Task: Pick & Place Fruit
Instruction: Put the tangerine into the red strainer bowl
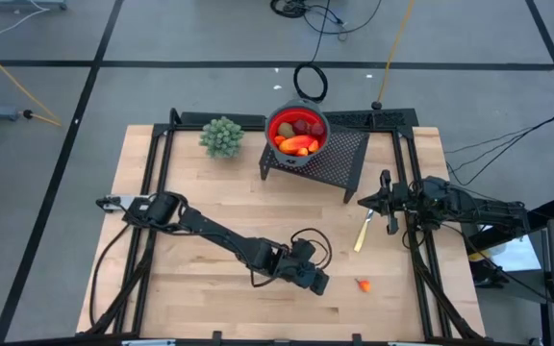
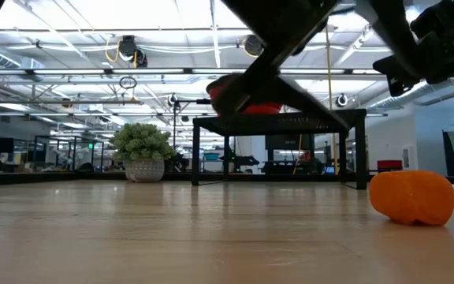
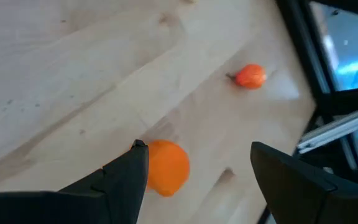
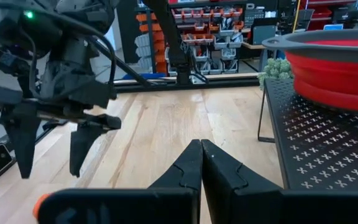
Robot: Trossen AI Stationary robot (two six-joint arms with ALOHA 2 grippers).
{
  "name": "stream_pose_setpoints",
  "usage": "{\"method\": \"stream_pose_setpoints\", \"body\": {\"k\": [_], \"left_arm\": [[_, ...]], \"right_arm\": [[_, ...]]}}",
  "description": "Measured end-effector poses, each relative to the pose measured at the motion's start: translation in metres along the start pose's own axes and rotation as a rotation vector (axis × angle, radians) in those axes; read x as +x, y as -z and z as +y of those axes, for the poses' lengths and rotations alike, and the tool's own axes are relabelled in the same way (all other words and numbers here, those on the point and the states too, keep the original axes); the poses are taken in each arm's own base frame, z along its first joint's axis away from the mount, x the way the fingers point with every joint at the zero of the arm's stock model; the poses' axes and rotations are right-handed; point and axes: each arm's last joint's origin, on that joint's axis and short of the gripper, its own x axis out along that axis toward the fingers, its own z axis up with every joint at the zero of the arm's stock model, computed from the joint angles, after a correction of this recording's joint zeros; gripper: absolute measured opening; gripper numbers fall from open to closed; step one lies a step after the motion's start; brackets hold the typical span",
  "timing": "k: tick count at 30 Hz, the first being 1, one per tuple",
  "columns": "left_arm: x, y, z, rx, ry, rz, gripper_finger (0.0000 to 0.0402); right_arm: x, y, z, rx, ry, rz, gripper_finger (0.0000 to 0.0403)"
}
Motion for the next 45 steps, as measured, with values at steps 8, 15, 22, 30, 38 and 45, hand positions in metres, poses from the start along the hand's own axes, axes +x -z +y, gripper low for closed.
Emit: {"method": "stream_pose_setpoints", "body": {"k": [8,15,22,30,38,45], "left_arm": [[0.011,0.005,0.006,0.009,-0.014,0.033,0.0282],[0.018,0.012,0.011,0.017,-0.032,0.044,0.0282],[0.024,0.016,0.013,0.004,-0.031,0.053,0.0282],[0.023,0.013,0.012,0.032,-0.018,0.039,0.0282],[0.023,0.012,0.005,0.234,0.059,0.017,0.0282],[0.023,0.011,0.000,0.171,0.112,0.035,0.0282]], "right_arm": [[0.000,0.000,0.000,0.000,0.002,0.001,0.0000],[0.000,0.000,0.000,0.000,0.003,0.001,0.0000],[0.000,0.000,0.000,0.000,0.003,0.001,0.0000],[0.000,0.000,0.000,0.000,0.003,0.001,0.0000],[0.000,0.000,0.000,0.000,0.003,0.001,0.0000],[0.000,0.000,0.000,0.001,0.003,0.001,0.0000]]}}
